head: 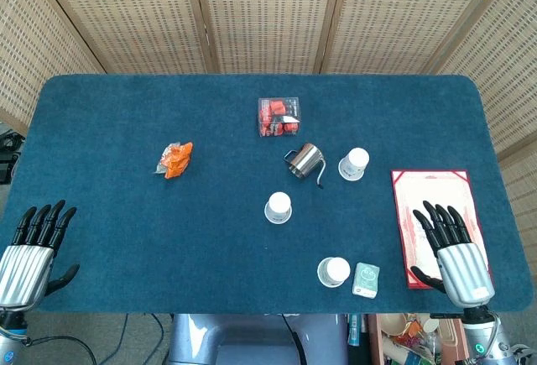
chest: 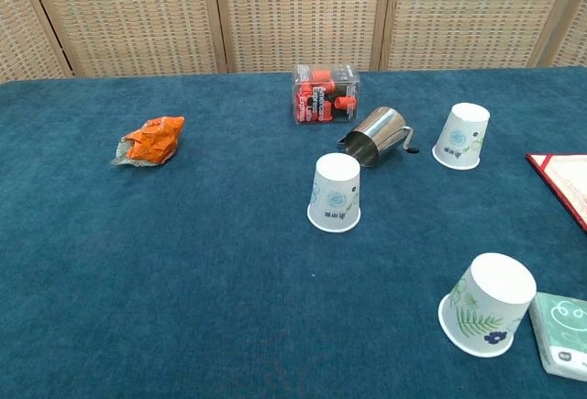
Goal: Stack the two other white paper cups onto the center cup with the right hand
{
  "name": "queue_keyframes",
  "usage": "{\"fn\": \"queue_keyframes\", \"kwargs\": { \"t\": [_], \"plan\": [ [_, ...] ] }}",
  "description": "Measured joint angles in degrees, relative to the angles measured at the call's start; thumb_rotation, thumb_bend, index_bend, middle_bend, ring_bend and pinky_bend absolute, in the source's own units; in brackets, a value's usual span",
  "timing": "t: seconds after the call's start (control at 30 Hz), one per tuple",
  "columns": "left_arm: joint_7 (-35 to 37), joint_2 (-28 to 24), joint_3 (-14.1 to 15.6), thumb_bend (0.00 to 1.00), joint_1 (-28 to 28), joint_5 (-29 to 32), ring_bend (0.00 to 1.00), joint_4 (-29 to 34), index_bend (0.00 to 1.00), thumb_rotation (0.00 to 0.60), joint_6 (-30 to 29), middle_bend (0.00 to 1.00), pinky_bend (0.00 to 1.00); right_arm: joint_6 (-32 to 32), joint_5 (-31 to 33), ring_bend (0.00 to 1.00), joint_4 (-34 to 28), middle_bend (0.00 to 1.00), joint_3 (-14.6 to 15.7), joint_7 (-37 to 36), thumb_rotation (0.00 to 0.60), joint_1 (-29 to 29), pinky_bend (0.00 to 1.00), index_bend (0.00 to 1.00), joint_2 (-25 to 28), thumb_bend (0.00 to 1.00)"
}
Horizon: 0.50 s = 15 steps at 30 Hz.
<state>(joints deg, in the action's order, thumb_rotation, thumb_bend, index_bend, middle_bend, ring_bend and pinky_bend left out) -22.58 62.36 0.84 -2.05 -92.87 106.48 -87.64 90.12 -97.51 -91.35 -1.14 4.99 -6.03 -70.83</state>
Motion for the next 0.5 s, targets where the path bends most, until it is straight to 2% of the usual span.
{"fn": "queue_keyframes", "kwargs": {
  "t": [0.5],
  "plan": [
    [0.8, -0.3, 0.1, 0.24, -0.1, -0.5, 0.0, 0.3, 0.0, 0.6, 0.0, 0.0, 0.0, 0.3, -0.4, 0.0, -0.2, 0.0, 0.1, -0.1, 0.6, 0.1, 0.0, 0.07, 0.1, 0.07]
  ]
}}
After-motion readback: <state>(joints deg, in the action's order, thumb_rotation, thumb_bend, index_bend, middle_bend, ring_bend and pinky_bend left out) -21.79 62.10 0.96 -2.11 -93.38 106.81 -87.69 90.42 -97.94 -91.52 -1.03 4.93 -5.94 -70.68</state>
